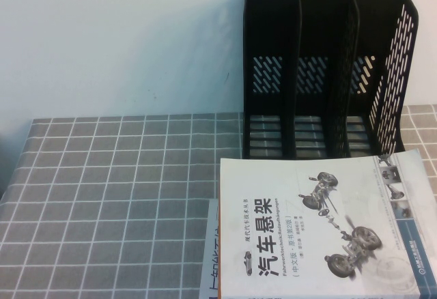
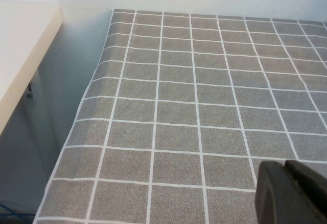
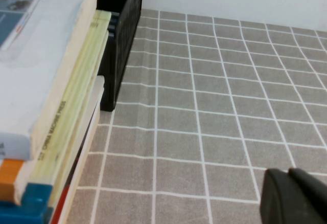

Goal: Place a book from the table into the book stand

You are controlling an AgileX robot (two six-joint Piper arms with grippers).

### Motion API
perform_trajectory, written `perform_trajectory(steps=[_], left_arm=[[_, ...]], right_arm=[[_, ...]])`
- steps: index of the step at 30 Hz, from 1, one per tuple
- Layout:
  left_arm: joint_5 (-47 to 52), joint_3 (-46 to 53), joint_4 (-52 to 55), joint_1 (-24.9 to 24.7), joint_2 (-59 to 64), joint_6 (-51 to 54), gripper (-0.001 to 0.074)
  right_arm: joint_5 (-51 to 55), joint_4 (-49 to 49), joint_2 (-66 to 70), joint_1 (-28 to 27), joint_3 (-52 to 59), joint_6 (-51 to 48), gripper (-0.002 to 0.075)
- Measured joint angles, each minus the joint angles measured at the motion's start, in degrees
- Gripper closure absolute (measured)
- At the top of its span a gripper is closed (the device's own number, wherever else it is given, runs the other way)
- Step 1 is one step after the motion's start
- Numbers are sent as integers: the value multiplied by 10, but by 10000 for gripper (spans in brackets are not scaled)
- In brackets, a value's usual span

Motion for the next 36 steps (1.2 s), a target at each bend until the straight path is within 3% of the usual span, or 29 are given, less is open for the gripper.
perform_trajectory(steps=[36], left_arm=[[-4,0,0,0,0,0,738]], right_arm=[[-9,0,0,0,0,0,729]])
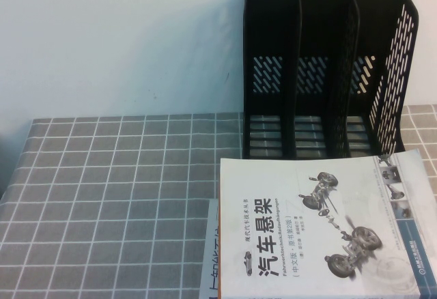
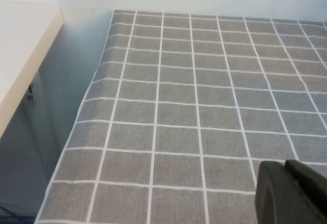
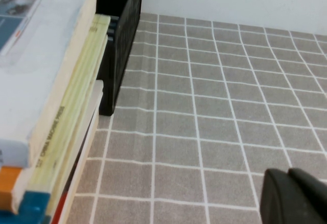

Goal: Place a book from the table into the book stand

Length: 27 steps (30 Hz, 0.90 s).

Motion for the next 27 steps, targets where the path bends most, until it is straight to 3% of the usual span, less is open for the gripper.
perform_trajectory(steps=[5,13,19,23,27], left_arm=[[-65,7,0,0,0,0,738],[-339,7,0,0,0,1,738],[-487,7,-2,0,0,3,738],[-484,4,-44,0,0,-28,738],[-285,-81,-49,0,0,-30,738]], right_arm=[[-98,0,0,0,4,0,729],[-335,0,0,0,4,2,729],[-440,1,0,0,4,85,729],[-462,1,-1,0,4,89,729],[-401,2,-1,0,-14,89,729]])
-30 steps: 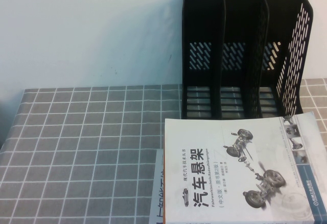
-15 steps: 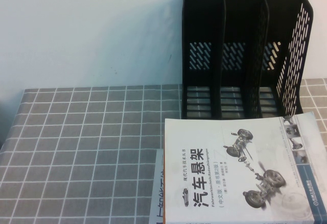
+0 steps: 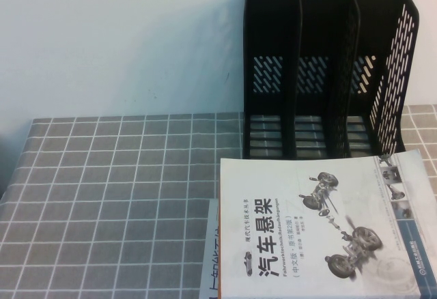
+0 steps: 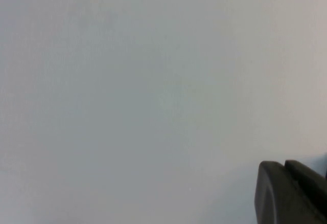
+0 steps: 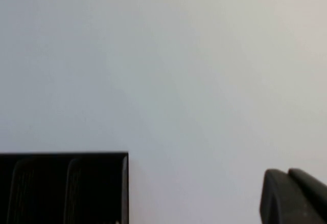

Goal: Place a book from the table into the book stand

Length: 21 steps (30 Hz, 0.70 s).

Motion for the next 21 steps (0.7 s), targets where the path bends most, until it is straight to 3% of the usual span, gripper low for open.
perform_trajectory(steps=[6,12,16,21], left_arm=[[167,-162,2,0,65,21,738],[318,-282,-1,-32,211,24,738],[391,-313,-26,-75,315,24,738],[395,-316,-154,-120,432,59,739]], right_arm=[[286,8,24,0,-141,-4,729],[510,49,163,0,-289,-11,729],[585,93,289,0,-353,-67,729],[595,155,441,0,-387,-122,729]])
